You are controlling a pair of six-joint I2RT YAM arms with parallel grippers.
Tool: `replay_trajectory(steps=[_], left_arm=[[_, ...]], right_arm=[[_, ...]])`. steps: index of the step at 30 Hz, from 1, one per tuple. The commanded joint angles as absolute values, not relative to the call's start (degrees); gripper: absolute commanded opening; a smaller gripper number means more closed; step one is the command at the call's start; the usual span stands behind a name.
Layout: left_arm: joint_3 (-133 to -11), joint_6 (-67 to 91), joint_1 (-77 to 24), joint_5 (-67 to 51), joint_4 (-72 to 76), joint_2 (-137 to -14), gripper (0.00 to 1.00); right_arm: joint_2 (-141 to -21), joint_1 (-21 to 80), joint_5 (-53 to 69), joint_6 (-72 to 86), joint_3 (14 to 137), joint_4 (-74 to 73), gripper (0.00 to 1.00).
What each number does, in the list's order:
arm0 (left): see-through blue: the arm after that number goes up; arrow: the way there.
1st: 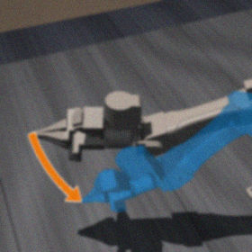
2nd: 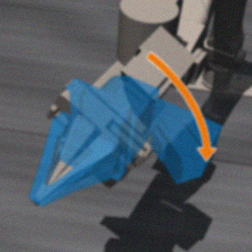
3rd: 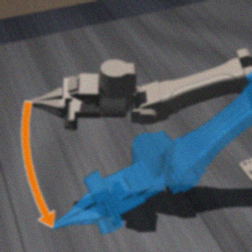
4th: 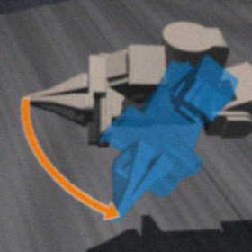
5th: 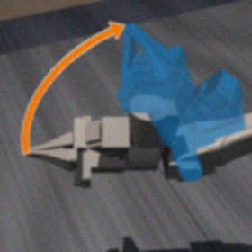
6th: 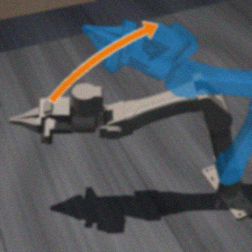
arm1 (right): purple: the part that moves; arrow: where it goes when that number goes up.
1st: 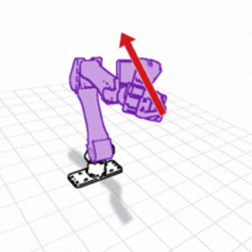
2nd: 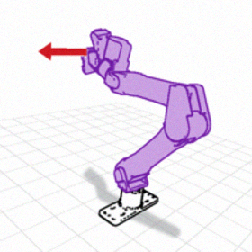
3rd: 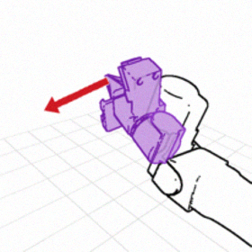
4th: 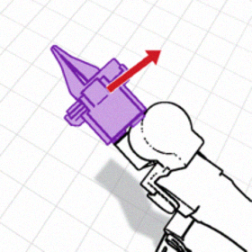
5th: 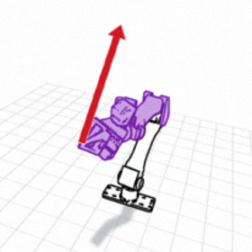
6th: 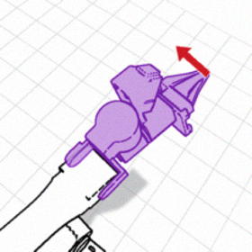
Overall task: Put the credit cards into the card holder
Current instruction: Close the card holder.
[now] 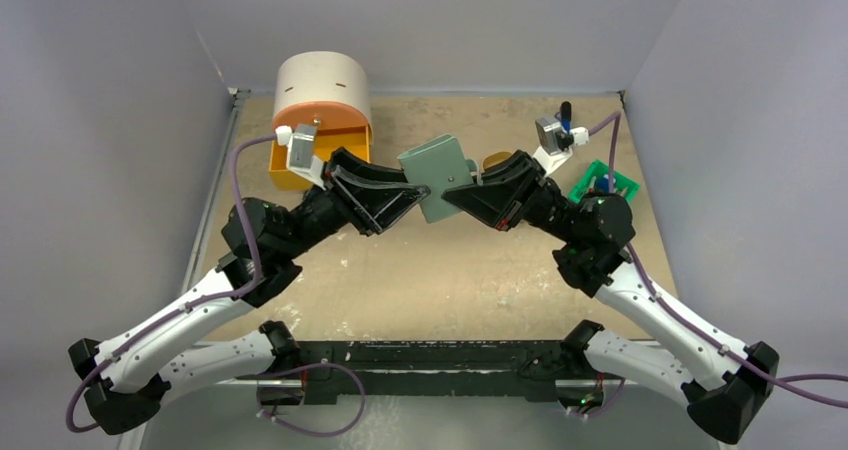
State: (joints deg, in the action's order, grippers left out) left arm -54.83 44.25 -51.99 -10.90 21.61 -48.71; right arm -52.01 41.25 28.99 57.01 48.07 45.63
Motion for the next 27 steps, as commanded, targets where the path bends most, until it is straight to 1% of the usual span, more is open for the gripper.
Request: replay_trajectory(steps=[1, 4, 10, 12, 17, 20, 24, 27], left_arm=[[-55.11, 46.37, -51.86, -12.96, 26.85, -49.46, 0.4], [-55.12, 47.05, -51.94, -13.68, 27.77, -50.09, 0.39], [-55.02, 48.01, -52.03, -14.3, 28.27, -51.12, 0.26], [-55.03, 48.45, -52.03, -14.2, 27.89, -51.47, 0.26], [-55.38, 48.77, -52.1, -14.82, 27.34, -52.3, 0.33], [-55.55, 48.73, -52.03, -14.85, 27.16, -52.38, 0.33], [-55.55, 48.41, -52.08, -14.7, 26.76, -52.23, 0.24], [-55.52, 48.48, -52.08, -14.55, 26.39, -52.15, 0.23]], right_arm=[[-51.52, 41.56, 27.32, 58.13, 47.86, 51.09, 0.0], [-51.46, 41.57, 27.01, 58.42, 47.46, 51.58, 0.0], [-51.55, 41.67, 26.27, 59.04, 46.59, 52.78, 0.0], [-51.65, 41.66, 26.03, 59.41, 46.15, 53.49, 0.0], [-51.94, 41.66, 25.51, 60.35, 45.41, 55.15, 0.0], [-52.11, 41.66, 25.23, 60.7, 44.93, 55.87, 0.0], [-52.21, 41.66, 24.75, 61.35, 44.02, 57.47, 0.0], [-52.12, 41.68, 24.48, 61.53, 43.74, 57.74, 0.0]])
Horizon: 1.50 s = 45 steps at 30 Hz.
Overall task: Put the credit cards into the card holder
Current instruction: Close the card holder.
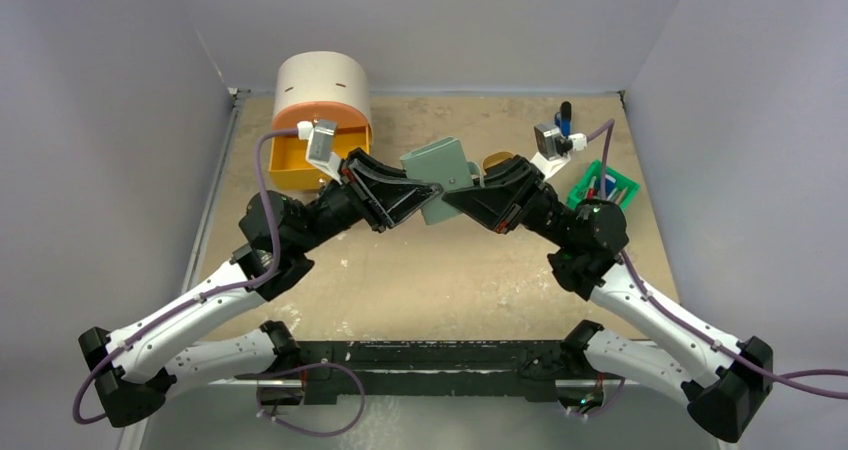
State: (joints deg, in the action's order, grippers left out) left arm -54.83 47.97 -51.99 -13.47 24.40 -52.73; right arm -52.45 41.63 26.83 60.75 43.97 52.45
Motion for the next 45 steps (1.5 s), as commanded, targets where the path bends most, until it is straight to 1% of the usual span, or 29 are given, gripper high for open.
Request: replay_trajectory(steps=[1, 8, 11, 13, 15, 16, 17, 18, 20, 21, 22, 23, 26, 27, 28, 29, 31, 34, 37, 38, 41, 45], left_arm=[[-55.47, 48.53, -52.04, -14.57, 26.37, -52.12, 0.22], [-55.21, 49.17, -52.04, -14.75, 26.13, -52.2, 0.26], [-55.26, 49.38, -52.04, -14.85, 26.02, -52.29, 0.26], [-55.35, 49.48, -52.05, -14.94, 25.99, -52.37, 0.24], [-55.39, 49.49, -52.03, -15.15, 26.01, -52.47, 0.16], [-55.46, 49.51, -52.05, -15.28, 26.01, -52.47, 0.11], [-55.46, 49.54, -52.07, -15.29, 25.95, -52.49, 0.03], [-55.46, 49.49, -52.1, -15.18, 25.84, -52.51, 0.0], [-55.49, 49.38, -52.06, -13.93, 25.02, -52.2, 0.0], [-55.51, 49.08, -52.13, -13.18, 24.31, -51.94, 0.0], [-55.78, 48.69, -52.08, -12.01, 23.07, -51.57, 0.0], [-56.1, 47.97, -52.06, -10.65, 21.11, -51.06, 0.0], [-57.81, 45.43, -52.1, -5.23, 13.57, -49.27, 0.0], [-58.55, 44.53, -52.05, -2.74, 10.68, -48.55, 0.0], [-59.31, 43.61, -52.11, 0.11, 7.53, -47.67, 0.0], [-59.87, 42.77, -52.05, 3.2, 4.76, -46.76, 0.0], [-60.65, 41.8, -52.05, 10.45, -1.7, -44.7, 0.0], [-60.38, 41.42, -52.1, 20.18, -9.44, -41.78, 0.0], [-59.57, 42.4, -52.04, 25.27, -13.5, -40.73, 0.0], [-59.17, 45.05, -52.04, 27.19, -16.9, -40.94, 0.0], [-57.52, 47.83, -52.04, 25.28, -17.48, -41.34, 0.0], [-52.32, 51.73, -52.08, 20.8, -12.52, -40.54, 0.0]], right_arm=[[-52.12, 41.66, 24.44, 61.57, 43.64, 57.93, 0.0], [-51.69, 41.66, 23.61, 61.87, 42.87, 58.51, 0.0], [-51.66, 41.66, 23.47, 62.2, 42.52, 59.07, 0.0], [-51.68, 41.71, 23.55, 62.31, 42.45, 59.16, 0.0], [-51.55, 41.67, 23.55, 62.31, 42.44, 59.11, 0.0], [-51.51, 41.67, 23.55, 62.31, 42.32, 59.0, 0.0], [-51.42, 41.66, 23.55, 62.31, 42.28, 58.87, 0.0], [-51.27, 41.66, 23.66, 62.27, 42.45, 58.63, 0.0], [-50.97, 41.67, 24.41, 61.79, 43.04, 56.68, 0.0], [-50.6, 41.66, 24.95, 61.25, 43.54, 54.88, 0.06], [-50.01, 41.66, 25.38, 60.56, 44.04, 52.34, 0.22], [-49.0, 41.66, 25.47, 59.62, 44.63, 49.2, 0.42], [-44.01, 41.66, 23.52, 54.01, 47.17, 33.38, 0.79], [-42.07, 41.7, 22.09, 51.52, 47.94, 26.66, 0.88], [-39.98, 41.67, 21.16, 49.3, 48.69, 20.54, 0.95], [-38.07, 41.66, 19.78, 48.08, 49.08, 13.31, 0.98], [-34.12, 41.66, 13.96, 45.41, 50.46, 3.49, 0.99], [-30.71, 41.66, 7.1, 42.36, 52.78, -6.79, 0.99], [-30.97, 41.66, 3.1, 39.93, 56.82, -13.05, 0.99], [-34.59, 41.67, -2.6, 34.92, 63.46, -18.68, 0.99], [-39.46, 41.66, -3.89, 31.57, 68.07, -24.24, 0.97], [-41.53, 41.66, -8.79, 29.79, 65.99, -22.33, 0.97]])
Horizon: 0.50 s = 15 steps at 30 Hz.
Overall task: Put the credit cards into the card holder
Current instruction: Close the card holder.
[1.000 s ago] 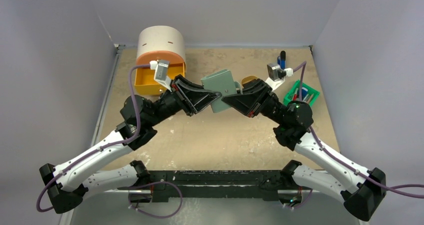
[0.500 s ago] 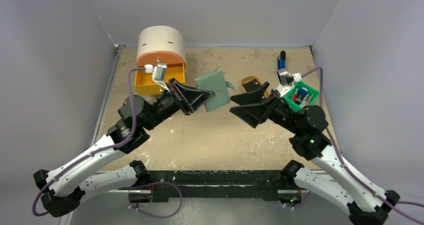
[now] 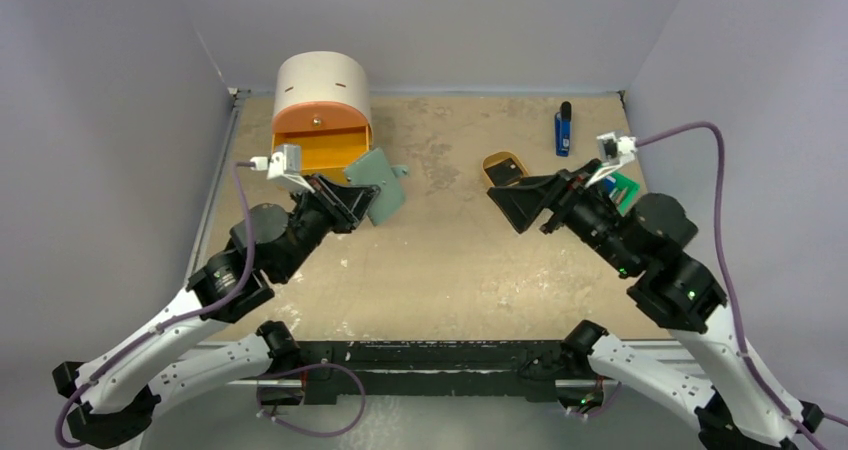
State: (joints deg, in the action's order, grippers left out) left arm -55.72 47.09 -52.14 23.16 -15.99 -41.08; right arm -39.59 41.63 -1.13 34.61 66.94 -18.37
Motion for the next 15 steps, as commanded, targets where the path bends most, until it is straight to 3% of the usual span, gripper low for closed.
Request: replay_trajectory(steps=[1, 15], left_arm=[[-51.41, 52.37, -52.04, 20.21, -11.71, -40.48, 0.0], [-51.43, 52.93, -52.03, 21.69, -18.58, -42.64, 0.0]], right_arm=[[-41.61, 41.7, -10.27, 30.29, 64.87, -21.35, 0.97], [-48.99, 41.66, -0.2, 27.18, 61.62, -17.76, 0.85]])
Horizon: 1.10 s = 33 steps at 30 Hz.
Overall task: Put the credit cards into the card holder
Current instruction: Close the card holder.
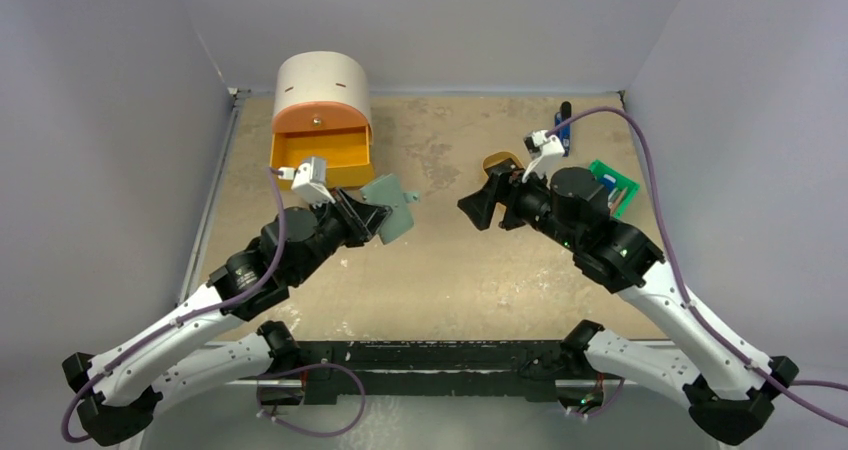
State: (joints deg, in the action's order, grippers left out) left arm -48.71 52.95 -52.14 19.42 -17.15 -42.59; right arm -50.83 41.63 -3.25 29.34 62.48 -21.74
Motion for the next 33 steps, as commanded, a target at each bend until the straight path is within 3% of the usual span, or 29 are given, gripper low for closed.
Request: replay_trajectory(steps=[1, 11, 20, 33], left_arm=[[-51.85, 53.01, -52.04, 21.93, -19.52, -43.03, 0.0], [-51.59, 53.35, -52.03, 19.92, -18.41, -44.91, 0.0], [-50.53, 51.09, -52.03, 15.04, -14.53, -44.52, 0.0], [-50.26, 50.11, -52.04, 12.62, -12.46, -44.09, 0.0]], right_arm=[[-49.19, 41.66, 0.94, 27.35, 61.2, -16.96, 0.83], [-57.21, 41.66, 11.75, 34.85, 58.68, -4.66, 0.55], [-61.46, 41.75, 17.99, 36.66, 57.98, 1.17, 0.5], [-61.95, 41.76, 14.62, 35.68, 58.27, -2.12, 0.4]])
